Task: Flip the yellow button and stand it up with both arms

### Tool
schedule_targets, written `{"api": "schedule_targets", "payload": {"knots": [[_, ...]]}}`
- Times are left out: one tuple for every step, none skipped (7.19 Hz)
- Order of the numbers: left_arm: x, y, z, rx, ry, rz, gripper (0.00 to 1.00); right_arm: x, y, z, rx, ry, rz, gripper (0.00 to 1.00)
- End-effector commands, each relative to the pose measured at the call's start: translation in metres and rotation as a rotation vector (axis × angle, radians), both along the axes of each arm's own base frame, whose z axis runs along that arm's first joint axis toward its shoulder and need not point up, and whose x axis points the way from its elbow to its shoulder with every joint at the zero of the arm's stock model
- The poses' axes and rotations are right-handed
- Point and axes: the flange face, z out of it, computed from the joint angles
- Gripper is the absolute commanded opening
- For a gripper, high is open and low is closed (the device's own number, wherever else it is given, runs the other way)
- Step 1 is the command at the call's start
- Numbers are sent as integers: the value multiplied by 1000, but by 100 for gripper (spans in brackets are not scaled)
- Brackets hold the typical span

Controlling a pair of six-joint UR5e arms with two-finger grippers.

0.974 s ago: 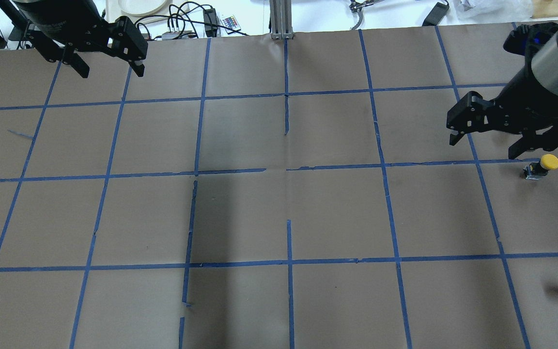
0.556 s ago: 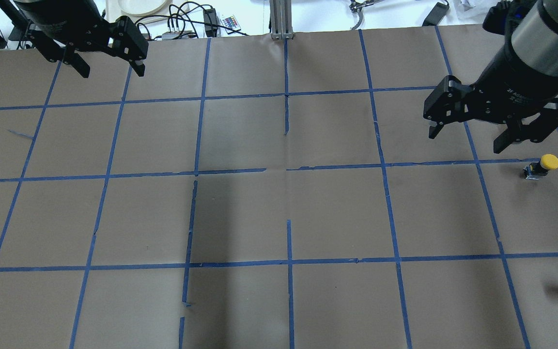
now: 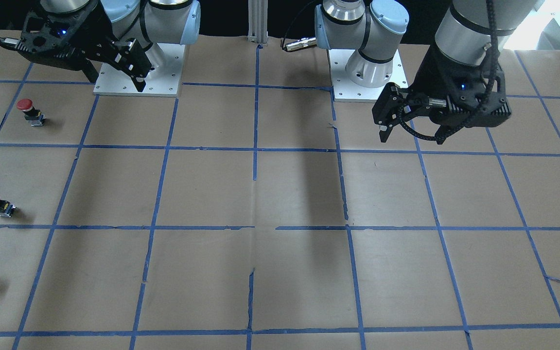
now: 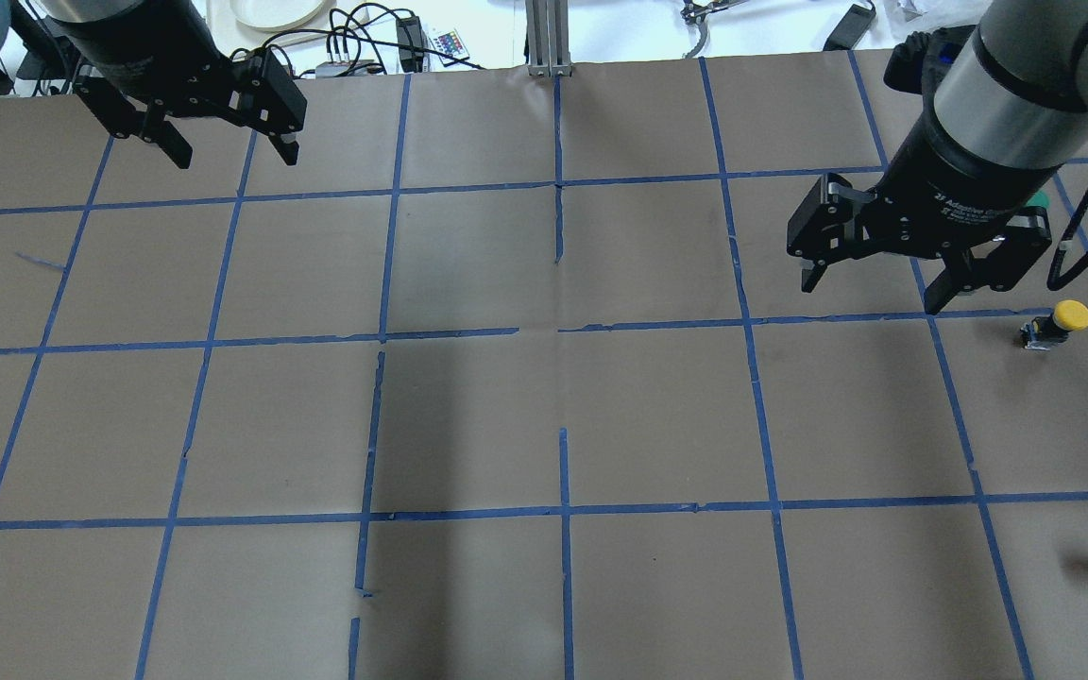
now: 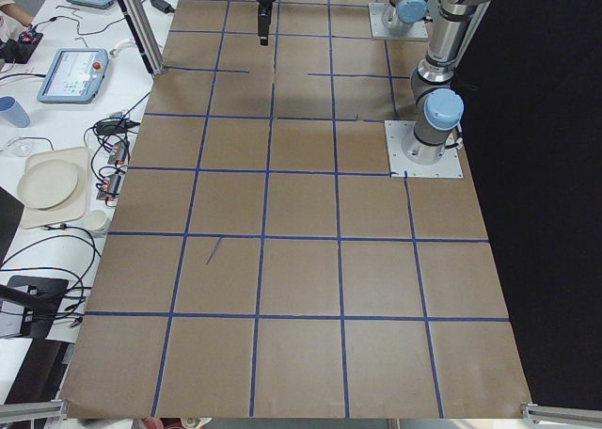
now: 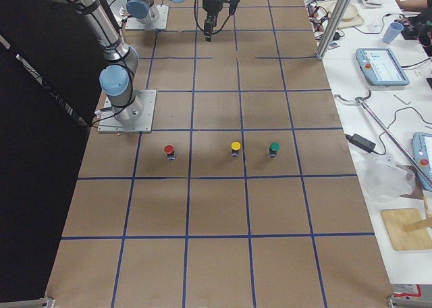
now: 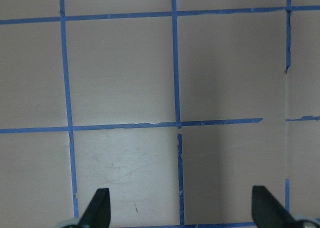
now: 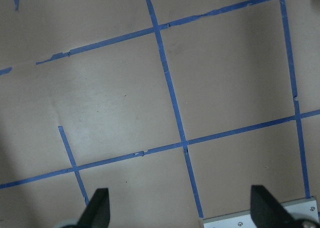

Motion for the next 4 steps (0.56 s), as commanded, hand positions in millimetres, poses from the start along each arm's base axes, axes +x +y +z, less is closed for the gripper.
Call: {"api": "schedule_targets", "payload": {"knots": [[-6,19,1,26,4,2,100,-4,-3,-3,6,43,7,100],[-5,21,0,27,-2,4,100,-5,-6,-3,8,43,4,100],[-6,20,0,26,-5,15,100,-4,-9,-3,11,37,1,100],[-5,19,1,24,1,45,100,-4,-16,-5,15,31,1,100]]}}
